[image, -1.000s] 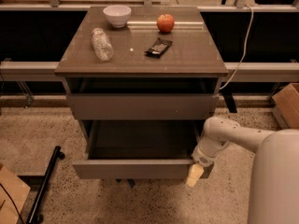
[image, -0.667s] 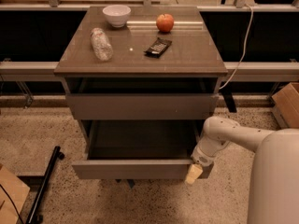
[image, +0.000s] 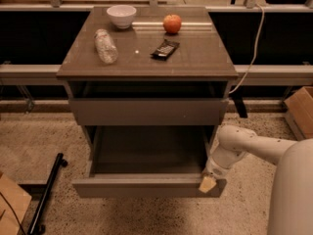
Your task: Open middle drawer
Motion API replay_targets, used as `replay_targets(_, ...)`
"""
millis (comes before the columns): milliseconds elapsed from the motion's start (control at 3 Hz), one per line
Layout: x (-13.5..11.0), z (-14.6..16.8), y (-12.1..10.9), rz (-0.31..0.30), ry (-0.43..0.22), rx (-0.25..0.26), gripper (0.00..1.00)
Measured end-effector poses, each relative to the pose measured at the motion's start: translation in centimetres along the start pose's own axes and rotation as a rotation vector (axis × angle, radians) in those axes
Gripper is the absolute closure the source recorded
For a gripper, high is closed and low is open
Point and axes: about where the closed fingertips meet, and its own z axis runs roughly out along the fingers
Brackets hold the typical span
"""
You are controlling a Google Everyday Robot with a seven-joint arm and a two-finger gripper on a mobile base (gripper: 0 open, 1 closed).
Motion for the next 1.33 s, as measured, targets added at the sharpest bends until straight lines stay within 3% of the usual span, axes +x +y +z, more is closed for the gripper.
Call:
replay_targets(333, 0.0, 0.0, 0.0, 0.000, 0.000, 0.000, 0.68)
replay_targets(667, 1.7, -0.5, 1.5, 0.027, -0.003, 0.000, 0.37)
replay_targets(1000, 1.6, -0.5, 1.6, 0.027, -0.003, 0.000, 0.13)
replay_targets(1333, 1.5, -0.4, 1.7, 0.027, -0.003, 0.000, 0.00)
